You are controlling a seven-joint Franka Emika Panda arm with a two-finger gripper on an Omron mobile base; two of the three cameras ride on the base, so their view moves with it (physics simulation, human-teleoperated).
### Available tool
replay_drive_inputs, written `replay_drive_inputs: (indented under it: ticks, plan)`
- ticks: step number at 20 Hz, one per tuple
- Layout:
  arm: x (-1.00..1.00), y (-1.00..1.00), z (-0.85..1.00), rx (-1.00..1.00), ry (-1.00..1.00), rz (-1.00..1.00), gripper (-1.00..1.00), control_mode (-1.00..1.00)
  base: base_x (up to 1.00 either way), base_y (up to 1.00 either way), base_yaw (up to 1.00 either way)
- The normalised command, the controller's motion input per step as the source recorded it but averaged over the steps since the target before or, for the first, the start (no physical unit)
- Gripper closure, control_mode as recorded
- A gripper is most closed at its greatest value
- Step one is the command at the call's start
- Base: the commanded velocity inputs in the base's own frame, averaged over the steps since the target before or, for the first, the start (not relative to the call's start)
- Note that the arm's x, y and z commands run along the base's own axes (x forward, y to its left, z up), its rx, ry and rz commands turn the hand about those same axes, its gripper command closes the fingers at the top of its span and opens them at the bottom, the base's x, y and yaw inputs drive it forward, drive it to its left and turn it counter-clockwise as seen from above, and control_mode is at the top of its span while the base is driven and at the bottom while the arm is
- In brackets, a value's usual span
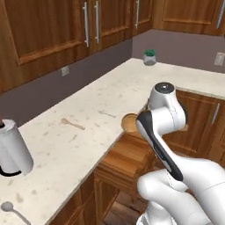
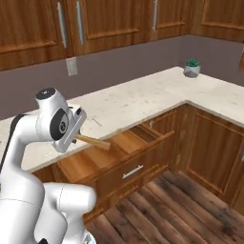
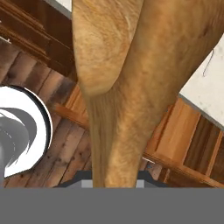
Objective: Organize the utensils by type. Pick up the wooden spoons from the counter and place them in the open cabinet. Then pick up the metallic utensils from the counter and place them in the open drawer.
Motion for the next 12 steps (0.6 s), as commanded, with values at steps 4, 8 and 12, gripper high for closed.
replay_drive_inputs:
  ticks: [4, 8, 12]
  plan:
    - [0.0, 0.0, 0.0, 0.0, 0.0, 0.0, 1.0, 1.0, 0.01, -0.39, -0.56]
    - [0.0, 0.0, 0.0, 0.0, 0.0, 0.0, 1.0, 1.0, 0.0, -0.44, -0.55]
    - [0.0, 0.0, 0.0, 0.0, 0.0, 0.0, 1.0, 1.0, 0.09, -0.42, -0.34]
